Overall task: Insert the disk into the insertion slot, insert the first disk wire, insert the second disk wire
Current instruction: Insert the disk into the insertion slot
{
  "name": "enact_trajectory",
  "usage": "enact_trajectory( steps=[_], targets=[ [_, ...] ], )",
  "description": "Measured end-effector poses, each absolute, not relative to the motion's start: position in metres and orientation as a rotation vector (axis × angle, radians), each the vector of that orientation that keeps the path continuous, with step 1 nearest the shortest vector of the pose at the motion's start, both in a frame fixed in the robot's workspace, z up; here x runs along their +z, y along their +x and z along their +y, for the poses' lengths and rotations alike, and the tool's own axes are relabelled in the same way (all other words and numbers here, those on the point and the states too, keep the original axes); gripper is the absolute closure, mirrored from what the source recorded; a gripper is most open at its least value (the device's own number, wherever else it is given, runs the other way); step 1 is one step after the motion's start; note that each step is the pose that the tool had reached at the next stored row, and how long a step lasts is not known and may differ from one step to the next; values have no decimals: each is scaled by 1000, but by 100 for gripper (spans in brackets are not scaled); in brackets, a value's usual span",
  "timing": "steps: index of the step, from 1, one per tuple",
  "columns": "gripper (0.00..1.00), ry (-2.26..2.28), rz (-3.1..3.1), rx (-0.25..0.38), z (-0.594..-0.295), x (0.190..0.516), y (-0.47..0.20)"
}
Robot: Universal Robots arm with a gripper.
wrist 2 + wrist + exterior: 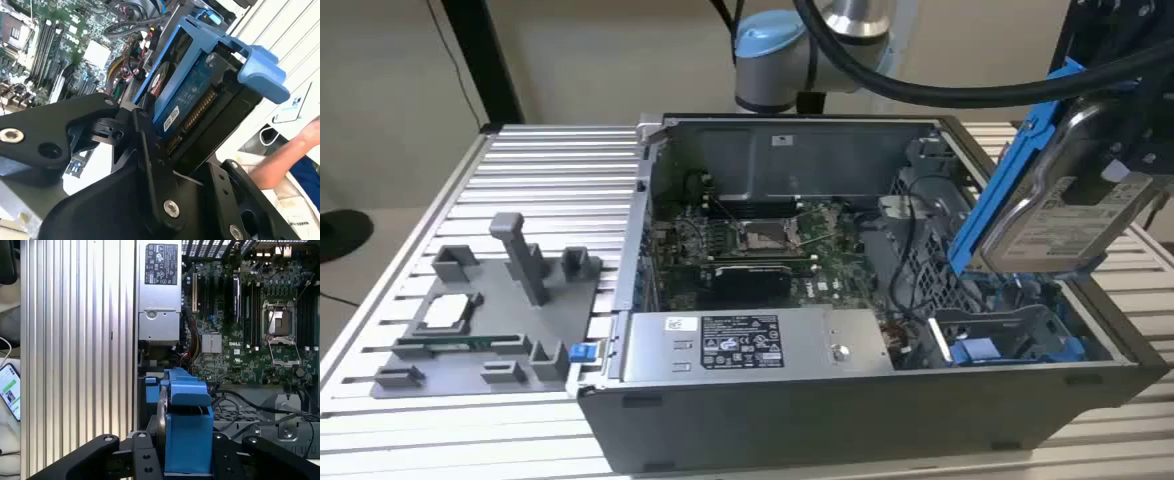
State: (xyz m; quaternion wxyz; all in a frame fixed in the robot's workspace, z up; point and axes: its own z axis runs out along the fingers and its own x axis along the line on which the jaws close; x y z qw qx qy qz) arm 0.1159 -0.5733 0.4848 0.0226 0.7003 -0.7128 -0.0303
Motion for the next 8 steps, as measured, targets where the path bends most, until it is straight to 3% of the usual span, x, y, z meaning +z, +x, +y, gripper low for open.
enact_trajectory(
  steps=[8],
  targets=[
    [100, 2172, -2210, -103, -577, 485, 116]
  ],
)
